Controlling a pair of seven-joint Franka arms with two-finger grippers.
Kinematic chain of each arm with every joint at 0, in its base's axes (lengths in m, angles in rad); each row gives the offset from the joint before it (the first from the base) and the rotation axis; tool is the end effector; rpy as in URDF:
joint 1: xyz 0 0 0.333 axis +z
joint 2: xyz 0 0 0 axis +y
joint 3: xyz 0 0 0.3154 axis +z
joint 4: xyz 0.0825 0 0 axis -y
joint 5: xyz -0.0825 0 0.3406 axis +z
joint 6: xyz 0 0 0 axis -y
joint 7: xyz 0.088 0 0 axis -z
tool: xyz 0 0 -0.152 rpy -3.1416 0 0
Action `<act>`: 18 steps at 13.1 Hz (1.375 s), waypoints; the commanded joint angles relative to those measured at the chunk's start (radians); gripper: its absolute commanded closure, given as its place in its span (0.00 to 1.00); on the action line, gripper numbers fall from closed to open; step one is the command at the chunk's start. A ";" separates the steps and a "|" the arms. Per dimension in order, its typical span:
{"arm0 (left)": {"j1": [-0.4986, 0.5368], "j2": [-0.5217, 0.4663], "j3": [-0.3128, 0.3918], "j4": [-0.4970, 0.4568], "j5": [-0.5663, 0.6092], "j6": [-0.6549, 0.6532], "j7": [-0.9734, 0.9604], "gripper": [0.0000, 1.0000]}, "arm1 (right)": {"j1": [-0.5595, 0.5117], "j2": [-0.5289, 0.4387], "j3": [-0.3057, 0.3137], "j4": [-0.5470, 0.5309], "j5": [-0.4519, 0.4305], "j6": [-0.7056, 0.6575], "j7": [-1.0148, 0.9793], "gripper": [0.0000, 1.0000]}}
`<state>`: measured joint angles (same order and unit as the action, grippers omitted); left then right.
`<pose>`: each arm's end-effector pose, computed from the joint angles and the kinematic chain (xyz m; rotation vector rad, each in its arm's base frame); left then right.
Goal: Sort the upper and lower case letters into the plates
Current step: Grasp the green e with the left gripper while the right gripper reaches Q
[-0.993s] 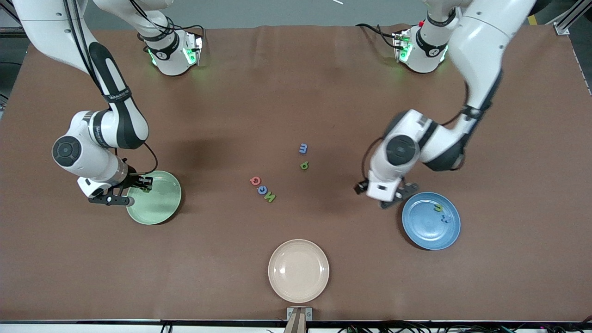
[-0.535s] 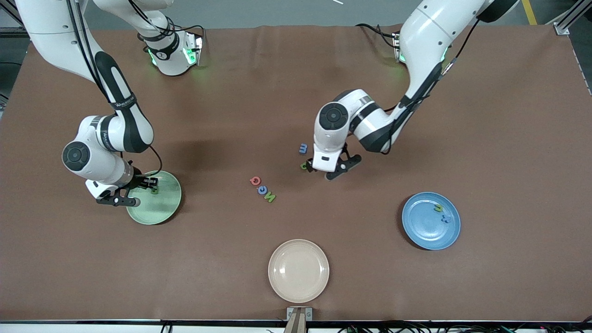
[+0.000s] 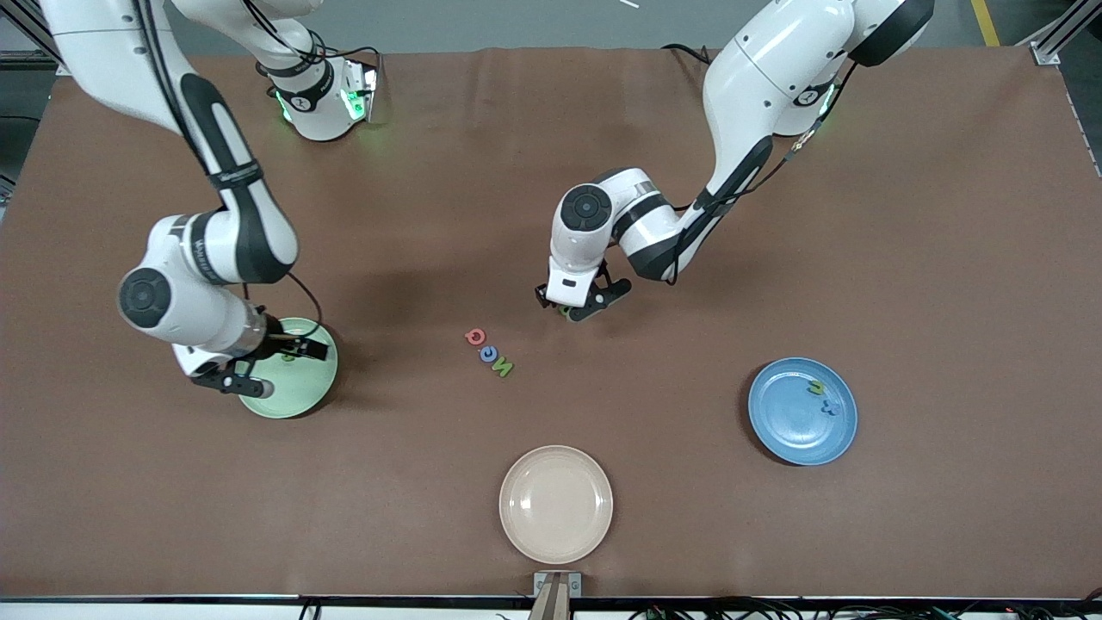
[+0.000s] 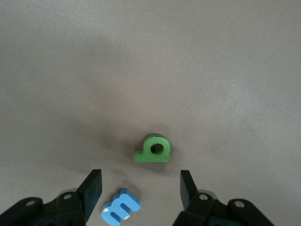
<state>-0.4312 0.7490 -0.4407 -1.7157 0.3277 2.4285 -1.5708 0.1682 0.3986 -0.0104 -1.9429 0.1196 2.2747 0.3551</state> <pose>0.4408 -0.4729 0.1758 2.9433 0.8552 -0.0789 0.5699 0.0980 0.2563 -3.0445 0.4246 0.1320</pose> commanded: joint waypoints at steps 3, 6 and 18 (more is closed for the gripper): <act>-0.072 0.039 0.068 0.060 0.024 -0.002 -0.101 0.31 | 0.252 -0.003 -0.003 -0.048 0.003 0.133 0.390 0.00; -0.095 0.039 0.094 0.062 0.024 0.000 -0.158 0.32 | 0.345 0.037 -0.006 -0.048 -0.006 0.175 0.503 0.00; -0.093 0.050 0.109 0.083 0.027 0.000 -0.157 1.00 | 0.504 0.209 -0.031 0.007 -0.185 0.364 0.594 0.03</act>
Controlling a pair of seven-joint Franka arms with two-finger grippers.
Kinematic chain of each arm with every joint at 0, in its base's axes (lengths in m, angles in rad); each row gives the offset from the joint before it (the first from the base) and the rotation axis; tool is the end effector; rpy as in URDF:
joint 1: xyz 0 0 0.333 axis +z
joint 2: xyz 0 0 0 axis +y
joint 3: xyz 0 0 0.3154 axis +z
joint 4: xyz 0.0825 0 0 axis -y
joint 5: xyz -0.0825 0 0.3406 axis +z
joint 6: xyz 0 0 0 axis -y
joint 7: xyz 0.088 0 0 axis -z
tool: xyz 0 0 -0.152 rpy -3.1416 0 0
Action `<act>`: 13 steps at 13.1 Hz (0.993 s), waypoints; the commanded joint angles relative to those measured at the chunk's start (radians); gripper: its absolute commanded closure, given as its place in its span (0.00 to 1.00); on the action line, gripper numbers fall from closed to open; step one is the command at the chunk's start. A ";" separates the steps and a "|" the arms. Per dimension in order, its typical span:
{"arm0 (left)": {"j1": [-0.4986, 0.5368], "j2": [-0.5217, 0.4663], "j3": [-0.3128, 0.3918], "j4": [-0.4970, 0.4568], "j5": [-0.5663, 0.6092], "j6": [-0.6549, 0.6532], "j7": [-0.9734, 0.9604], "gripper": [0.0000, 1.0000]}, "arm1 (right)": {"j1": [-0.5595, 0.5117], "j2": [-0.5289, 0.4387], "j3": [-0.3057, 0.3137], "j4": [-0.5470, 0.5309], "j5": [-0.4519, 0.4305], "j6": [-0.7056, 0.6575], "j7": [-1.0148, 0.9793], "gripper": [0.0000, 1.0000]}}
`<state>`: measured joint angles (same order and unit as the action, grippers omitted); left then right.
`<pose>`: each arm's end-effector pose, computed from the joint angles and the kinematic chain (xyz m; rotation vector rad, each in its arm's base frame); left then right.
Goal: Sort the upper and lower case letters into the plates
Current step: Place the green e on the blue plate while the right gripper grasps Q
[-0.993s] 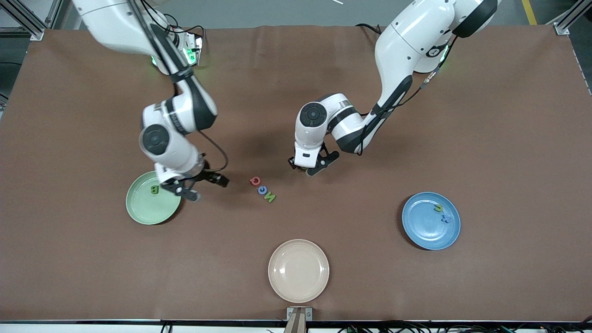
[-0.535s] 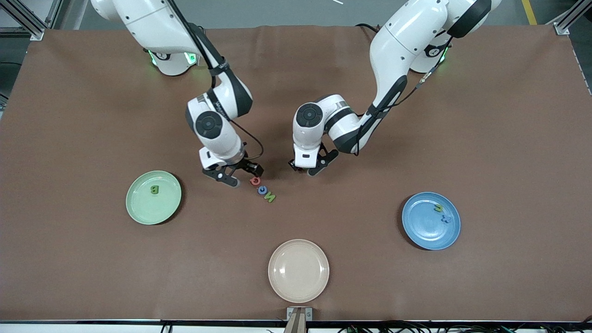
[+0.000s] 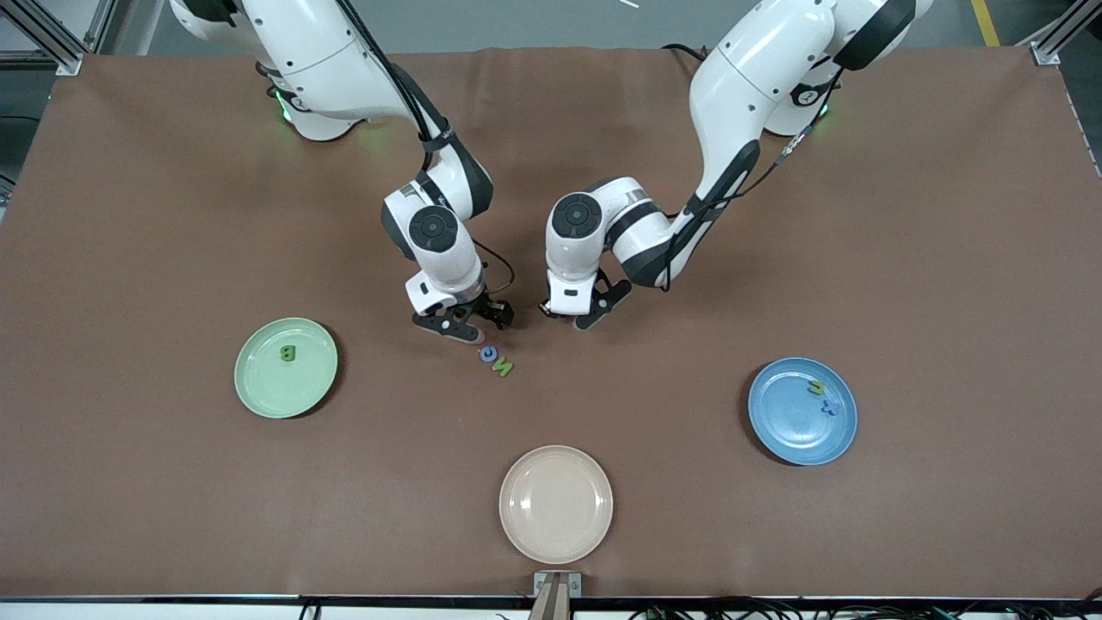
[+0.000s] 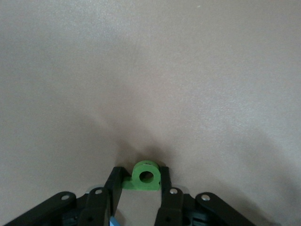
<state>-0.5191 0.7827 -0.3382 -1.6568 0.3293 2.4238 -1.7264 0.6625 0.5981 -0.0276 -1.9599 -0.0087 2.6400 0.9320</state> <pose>0.4532 -0.4756 0.1608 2.8979 1.0909 -0.0036 0.4849 0.3576 0.1643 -3.0644 0.4384 -0.1118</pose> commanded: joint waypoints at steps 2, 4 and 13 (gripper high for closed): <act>0.014 0.004 0.008 0.046 0.025 -0.008 0.034 1.00 | 0.009 0.025 -0.014 0.044 -0.088 -0.002 0.018 0.03; 0.086 -0.031 0.019 0.061 0.028 -0.025 0.105 1.00 | 0.011 0.034 -0.014 0.053 -0.105 0.000 0.016 0.05; 0.514 -0.120 0.024 0.061 0.083 -0.204 0.914 0.98 | 0.000 0.060 -0.014 0.078 -0.175 -0.002 0.010 0.17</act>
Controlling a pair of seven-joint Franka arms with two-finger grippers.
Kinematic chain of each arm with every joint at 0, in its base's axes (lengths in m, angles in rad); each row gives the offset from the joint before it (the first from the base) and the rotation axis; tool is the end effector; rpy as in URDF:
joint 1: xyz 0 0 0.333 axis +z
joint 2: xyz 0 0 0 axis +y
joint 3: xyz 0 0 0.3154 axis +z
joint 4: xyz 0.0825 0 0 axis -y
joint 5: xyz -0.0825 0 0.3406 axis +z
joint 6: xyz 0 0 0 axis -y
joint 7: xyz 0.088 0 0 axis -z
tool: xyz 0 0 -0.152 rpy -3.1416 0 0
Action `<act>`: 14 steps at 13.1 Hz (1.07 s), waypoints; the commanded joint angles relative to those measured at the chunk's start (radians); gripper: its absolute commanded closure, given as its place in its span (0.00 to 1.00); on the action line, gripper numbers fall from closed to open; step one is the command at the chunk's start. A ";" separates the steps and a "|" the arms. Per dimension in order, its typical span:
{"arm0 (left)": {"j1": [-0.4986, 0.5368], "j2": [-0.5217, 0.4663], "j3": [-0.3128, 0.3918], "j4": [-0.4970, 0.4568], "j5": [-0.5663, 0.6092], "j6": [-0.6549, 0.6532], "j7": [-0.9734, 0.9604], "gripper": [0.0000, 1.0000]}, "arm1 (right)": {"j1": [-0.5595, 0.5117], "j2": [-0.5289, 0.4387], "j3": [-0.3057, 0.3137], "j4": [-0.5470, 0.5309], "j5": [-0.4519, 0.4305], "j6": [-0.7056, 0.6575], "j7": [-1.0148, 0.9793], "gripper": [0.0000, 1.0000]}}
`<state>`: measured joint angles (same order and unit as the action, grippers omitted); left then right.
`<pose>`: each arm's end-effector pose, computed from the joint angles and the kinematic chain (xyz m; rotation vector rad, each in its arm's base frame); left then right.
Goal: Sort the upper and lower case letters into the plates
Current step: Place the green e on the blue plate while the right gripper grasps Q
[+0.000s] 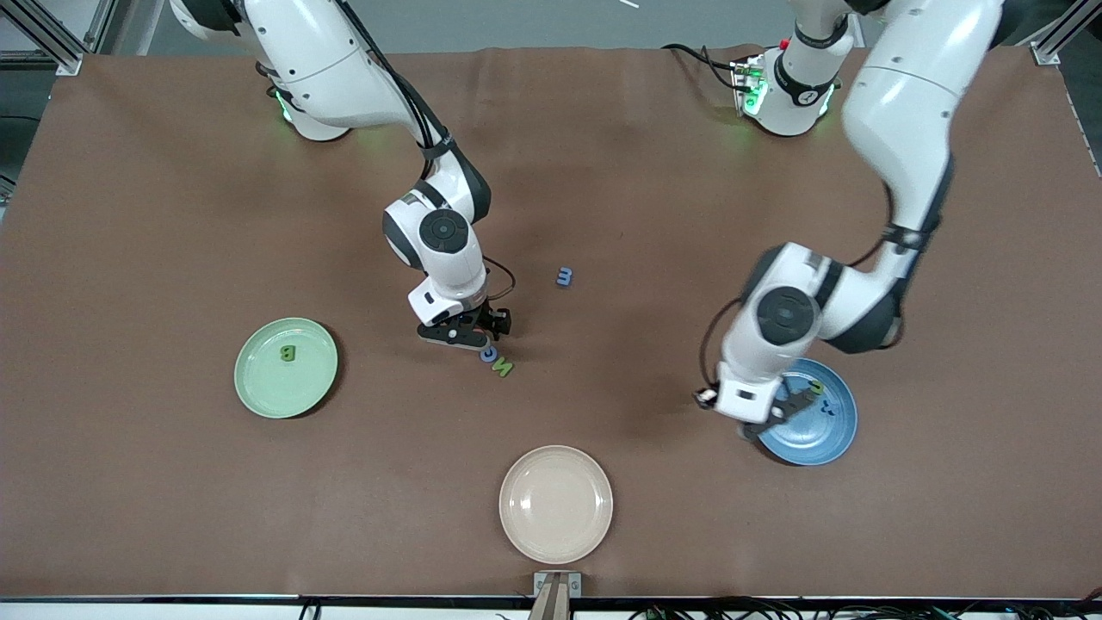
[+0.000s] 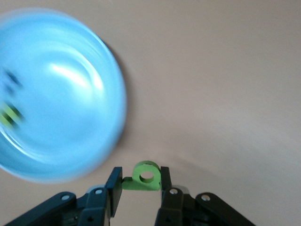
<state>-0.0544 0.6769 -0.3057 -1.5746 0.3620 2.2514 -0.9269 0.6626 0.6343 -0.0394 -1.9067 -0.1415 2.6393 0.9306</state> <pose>0.6436 -0.1908 0.2410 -3.0211 -0.6287 -0.1393 0.4998 0.3608 0.1614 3.1209 -0.2782 0.2158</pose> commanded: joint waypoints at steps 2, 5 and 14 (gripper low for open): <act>0.091 -0.004 -0.009 -0.030 0.075 -0.032 0.168 0.78 | -0.003 0.030 -0.002 0.034 -0.050 -0.001 0.011 0.19; 0.126 0.000 -0.004 -0.051 0.080 -0.032 0.175 0.37 | -0.003 0.030 -0.002 0.034 -0.052 -0.001 0.011 0.24; 0.082 -0.027 -0.186 -0.065 0.069 -0.128 -0.160 0.00 | 0.000 0.030 0.000 0.032 -0.047 -0.015 0.016 0.41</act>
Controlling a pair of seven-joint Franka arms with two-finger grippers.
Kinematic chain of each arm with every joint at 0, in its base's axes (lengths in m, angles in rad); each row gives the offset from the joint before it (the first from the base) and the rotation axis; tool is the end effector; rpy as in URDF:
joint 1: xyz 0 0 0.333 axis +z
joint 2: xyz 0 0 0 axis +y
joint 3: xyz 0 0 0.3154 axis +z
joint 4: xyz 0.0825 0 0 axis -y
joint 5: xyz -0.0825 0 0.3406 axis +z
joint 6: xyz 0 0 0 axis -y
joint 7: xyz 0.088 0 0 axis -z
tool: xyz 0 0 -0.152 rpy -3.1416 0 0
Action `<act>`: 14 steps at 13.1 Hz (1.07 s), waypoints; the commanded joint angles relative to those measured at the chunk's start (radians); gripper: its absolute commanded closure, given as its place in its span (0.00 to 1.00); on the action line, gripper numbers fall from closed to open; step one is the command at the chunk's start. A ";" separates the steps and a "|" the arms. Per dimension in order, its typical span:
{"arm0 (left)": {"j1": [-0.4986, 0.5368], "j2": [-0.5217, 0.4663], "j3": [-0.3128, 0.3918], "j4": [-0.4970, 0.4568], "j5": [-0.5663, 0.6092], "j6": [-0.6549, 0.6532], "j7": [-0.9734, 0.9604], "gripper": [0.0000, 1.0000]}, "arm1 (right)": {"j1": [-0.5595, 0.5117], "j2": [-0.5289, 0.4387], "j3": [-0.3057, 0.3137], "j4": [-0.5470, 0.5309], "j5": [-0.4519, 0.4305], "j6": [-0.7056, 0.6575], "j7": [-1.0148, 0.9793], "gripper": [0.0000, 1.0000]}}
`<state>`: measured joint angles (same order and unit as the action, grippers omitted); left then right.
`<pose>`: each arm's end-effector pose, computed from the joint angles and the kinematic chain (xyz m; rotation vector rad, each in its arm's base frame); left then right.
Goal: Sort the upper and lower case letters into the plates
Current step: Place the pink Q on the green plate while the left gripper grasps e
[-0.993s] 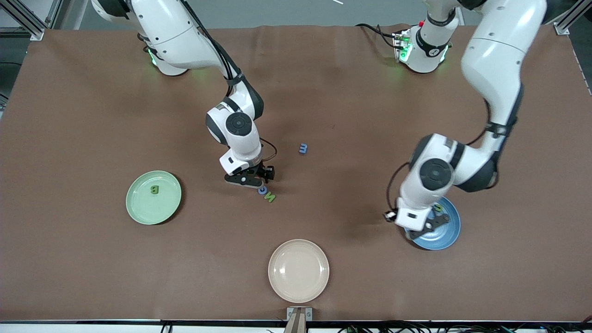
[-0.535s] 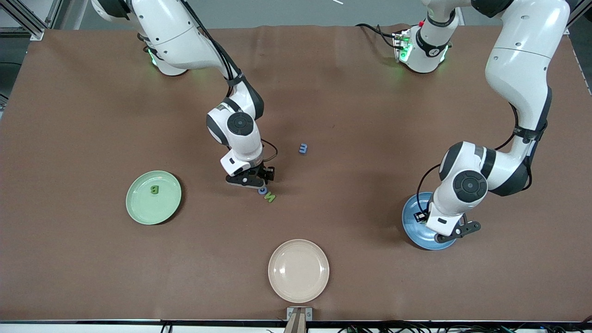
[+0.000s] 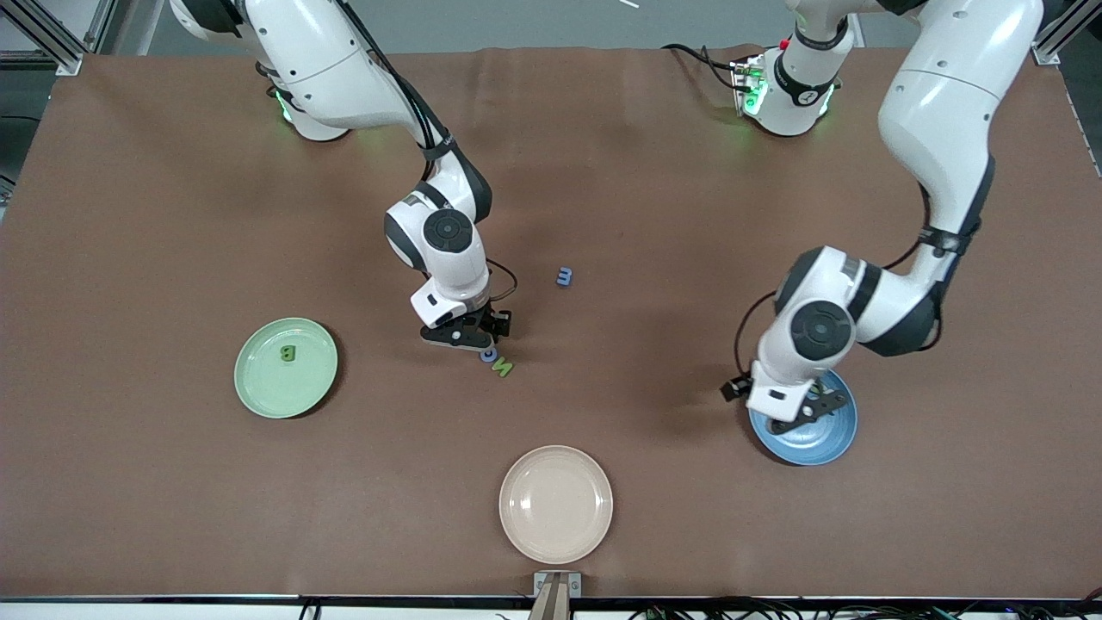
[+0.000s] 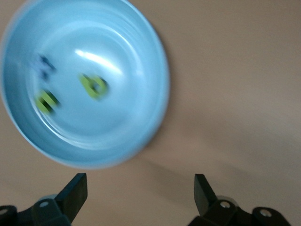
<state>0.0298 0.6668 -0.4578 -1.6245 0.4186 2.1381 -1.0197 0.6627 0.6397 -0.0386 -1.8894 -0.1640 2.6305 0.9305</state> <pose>0.6097 -0.2082 0.2366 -2.9804 -0.6463 0.0137 0.5030 0.3637 0.1635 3.1151 -0.2474 0.2326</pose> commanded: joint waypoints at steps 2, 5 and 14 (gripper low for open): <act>-0.051 -0.016 -0.045 -0.014 0.009 -0.015 -0.159 0.00 | -0.003 0.025 -0.001 0.015 -0.025 -0.006 0.014 0.55; -0.149 -0.010 -0.045 -0.015 0.008 -0.015 -0.331 0.00 | -0.005 0.023 -0.001 0.015 -0.025 -0.006 0.014 0.69; -0.412 0.054 -0.044 -0.035 -0.014 0.054 -0.724 0.01 | -0.052 0.006 0.002 0.016 -0.023 -0.038 -0.001 0.95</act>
<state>-0.3424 0.7204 -0.5067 -1.6482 0.4128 2.1639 -1.6806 0.6477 0.6356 -0.0419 -1.8783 -0.1640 2.6139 0.9304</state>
